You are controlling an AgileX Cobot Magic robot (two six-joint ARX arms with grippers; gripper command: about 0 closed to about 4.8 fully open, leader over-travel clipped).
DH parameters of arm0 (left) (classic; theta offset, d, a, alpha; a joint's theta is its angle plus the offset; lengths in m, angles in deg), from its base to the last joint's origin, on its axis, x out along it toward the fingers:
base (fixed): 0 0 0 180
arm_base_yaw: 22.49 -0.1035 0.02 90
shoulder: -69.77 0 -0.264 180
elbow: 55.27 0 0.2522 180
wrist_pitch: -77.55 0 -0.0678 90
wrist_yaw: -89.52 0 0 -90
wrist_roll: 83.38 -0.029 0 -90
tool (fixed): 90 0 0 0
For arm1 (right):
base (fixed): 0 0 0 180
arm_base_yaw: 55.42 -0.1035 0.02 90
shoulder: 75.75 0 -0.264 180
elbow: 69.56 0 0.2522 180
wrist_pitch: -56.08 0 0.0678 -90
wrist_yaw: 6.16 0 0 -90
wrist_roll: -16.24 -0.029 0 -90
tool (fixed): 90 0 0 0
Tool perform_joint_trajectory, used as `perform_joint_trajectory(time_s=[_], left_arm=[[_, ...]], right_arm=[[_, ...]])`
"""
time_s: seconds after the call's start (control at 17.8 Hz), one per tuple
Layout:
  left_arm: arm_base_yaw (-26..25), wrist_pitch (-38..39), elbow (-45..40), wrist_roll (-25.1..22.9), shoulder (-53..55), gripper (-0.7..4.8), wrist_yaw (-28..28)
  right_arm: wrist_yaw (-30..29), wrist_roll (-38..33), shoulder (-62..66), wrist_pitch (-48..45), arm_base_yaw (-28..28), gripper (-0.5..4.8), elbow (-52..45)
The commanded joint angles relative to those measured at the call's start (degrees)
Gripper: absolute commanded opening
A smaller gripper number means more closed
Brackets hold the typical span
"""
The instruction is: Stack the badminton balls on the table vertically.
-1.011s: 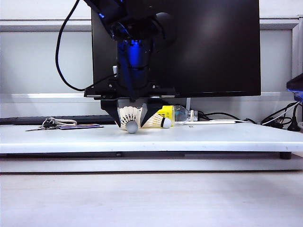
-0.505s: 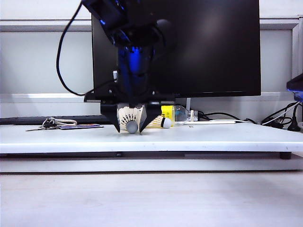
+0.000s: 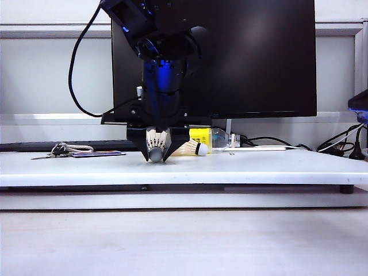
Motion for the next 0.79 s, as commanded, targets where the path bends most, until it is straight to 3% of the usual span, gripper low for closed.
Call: perform_joint_trajectory(time_s=[0.06,0.17,0.39,0.62,0.79], left_arm=[[0.0,2.4,0.2,-0.3,-0.1,1.42,-0.2],[0.0,3.9,0.3,-0.8,-0.5,1.42,-0.3],[0.1,6.0,0.3,-8.1,-2.8,1.42,-0.8],[0.0,8.1,0.3,-23.5,-9.7,1.42,0.5],[-1.3,13.4,0.6,-29.6,-14.2,1.42,11.3]], right_arm=[[-0.7,0.0,-0.1,-0.1,0.0,1.21,0.2],[-0.7,0.0,-0.1,-0.1,0.0,1.21,0.2],[-0.7,0.0,-0.1,-0.1,0.0,1.21,0.2],[-0.7,0.0,-0.1,-0.1,0.0,1.21,0.2],[-0.7,0.0,-0.1,-0.1,0.0,1.21,0.2]])
